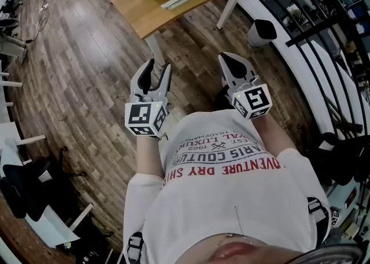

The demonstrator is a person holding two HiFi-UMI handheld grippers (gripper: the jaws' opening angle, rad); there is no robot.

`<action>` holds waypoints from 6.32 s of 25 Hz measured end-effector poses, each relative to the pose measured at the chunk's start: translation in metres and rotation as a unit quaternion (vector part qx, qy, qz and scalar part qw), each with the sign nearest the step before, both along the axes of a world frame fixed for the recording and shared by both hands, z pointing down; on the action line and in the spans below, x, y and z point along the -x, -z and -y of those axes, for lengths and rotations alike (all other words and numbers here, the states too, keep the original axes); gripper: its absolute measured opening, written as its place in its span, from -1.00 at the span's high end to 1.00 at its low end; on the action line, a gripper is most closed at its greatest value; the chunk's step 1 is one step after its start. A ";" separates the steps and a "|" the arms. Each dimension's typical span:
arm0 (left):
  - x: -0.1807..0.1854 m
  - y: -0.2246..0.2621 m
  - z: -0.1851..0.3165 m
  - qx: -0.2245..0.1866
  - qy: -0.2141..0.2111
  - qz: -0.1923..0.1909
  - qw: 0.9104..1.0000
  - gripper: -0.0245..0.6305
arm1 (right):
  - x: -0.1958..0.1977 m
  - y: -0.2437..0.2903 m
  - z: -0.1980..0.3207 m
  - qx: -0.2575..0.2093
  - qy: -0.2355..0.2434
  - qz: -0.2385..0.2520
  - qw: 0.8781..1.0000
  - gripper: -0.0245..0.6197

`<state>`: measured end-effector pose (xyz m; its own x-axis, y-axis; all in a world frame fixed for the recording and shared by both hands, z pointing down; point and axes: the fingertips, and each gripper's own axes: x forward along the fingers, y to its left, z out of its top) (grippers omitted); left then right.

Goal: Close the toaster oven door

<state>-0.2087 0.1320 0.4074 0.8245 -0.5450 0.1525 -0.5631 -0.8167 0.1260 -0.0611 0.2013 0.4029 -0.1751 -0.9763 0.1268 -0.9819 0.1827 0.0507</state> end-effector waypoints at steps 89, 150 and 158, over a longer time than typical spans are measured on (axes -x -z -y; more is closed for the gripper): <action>-0.135 -0.194 0.277 0.247 0.332 0.092 0.906 0.67 | -0.150 -0.107 0.329 0.170 0.300 0.003 0.939 0.96; -0.126 -0.007 0.418 0.065 0.311 0.007 0.948 0.63 | -0.168 0.006 0.455 0.032 0.256 0.014 0.966 0.96; -0.122 -0.002 0.436 0.075 0.307 0.008 0.949 0.63 | -0.164 0.003 0.466 0.035 0.258 0.010 0.965 0.96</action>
<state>-0.0863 -0.3039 0.4091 0.3554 -0.8928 0.2768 -0.9298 -0.3073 0.2025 0.1032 -0.2646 0.4001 -0.6392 -0.7476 0.1804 -0.7597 0.6502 0.0027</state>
